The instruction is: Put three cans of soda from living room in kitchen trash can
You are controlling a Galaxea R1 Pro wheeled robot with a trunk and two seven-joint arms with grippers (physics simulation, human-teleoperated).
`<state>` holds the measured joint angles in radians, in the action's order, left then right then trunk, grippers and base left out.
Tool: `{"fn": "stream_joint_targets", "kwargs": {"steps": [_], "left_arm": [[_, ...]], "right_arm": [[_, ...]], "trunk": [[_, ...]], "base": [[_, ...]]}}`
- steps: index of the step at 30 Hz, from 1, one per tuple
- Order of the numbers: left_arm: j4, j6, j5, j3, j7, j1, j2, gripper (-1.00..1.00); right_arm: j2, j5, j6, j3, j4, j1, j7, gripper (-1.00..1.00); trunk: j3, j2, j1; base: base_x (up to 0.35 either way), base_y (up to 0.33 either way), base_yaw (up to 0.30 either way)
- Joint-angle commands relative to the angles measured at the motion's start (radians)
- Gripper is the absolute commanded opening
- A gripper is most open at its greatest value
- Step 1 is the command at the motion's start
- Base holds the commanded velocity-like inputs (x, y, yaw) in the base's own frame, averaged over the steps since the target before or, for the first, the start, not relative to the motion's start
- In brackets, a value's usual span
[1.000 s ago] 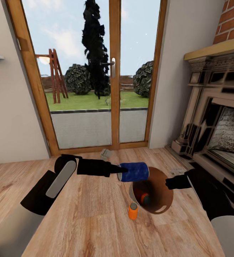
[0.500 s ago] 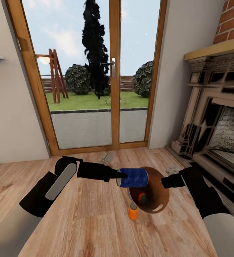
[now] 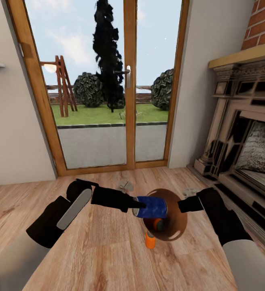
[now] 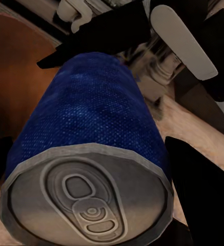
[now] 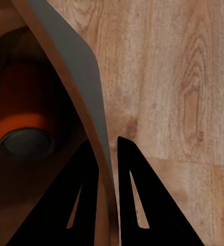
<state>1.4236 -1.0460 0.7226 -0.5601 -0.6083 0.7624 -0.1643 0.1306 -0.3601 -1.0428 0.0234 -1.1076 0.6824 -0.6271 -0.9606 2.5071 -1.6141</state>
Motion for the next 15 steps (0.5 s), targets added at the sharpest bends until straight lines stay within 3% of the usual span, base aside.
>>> {"fn": "stream_joint_targets", "kwargs": {"steps": [1, 3, 6, 11, 15], "left_arm": [[-0.001, -0.001, -0.041, 0.0, 0.001, 0.0, 0.001, -1.0], [-0.002, -0.001, -0.099, 0.001, 0.001, 0.0, 0.001, -1.0], [-0.004, -0.001, -0.148, 0.002, 0.004, -0.001, 0.002, -1.0], [-0.008, -0.001, -0.17, 0.0, 0.006, -0.001, 0.004, -1.0], [-0.021, -0.001, -0.172, -0.022, 0.023, -0.001, 0.015, -1.0]], "right_arm": [[-0.006, 0.012, -0.004, 0.0, 0.0, 0.001, -0.003, -1.0], [-0.012, 0.004, -0.004, -0.001, 0.0, 0.001, -0.003, -1.0], [-0.017, -0.004, -0.004, -0.001, 0.0, 0.002, -0.003, -1.0], [-0.021, -0.008, -0.004, -0.002, 0.0, 0.002, -0.003, -1.0], [-0.03, -0.009, -0.004, -0.002, 0.0, 0.002, -0.003, -1.0]], "trunk": [[0.0, 0.0, 0.0], [0.0, 0.0, 0.0], [0.0, 0.0, 0.0], [0.0, 0.0, 0.0], [0.0, 0.0, 0.0]], "base": [[0.0, 0.0, 0.0], [0.0, 0.0, 0.0], [0.0, 0.0, 0.0], [0.0, 0.0, 0.0], [0.0, 0.0, 0.0]]}}
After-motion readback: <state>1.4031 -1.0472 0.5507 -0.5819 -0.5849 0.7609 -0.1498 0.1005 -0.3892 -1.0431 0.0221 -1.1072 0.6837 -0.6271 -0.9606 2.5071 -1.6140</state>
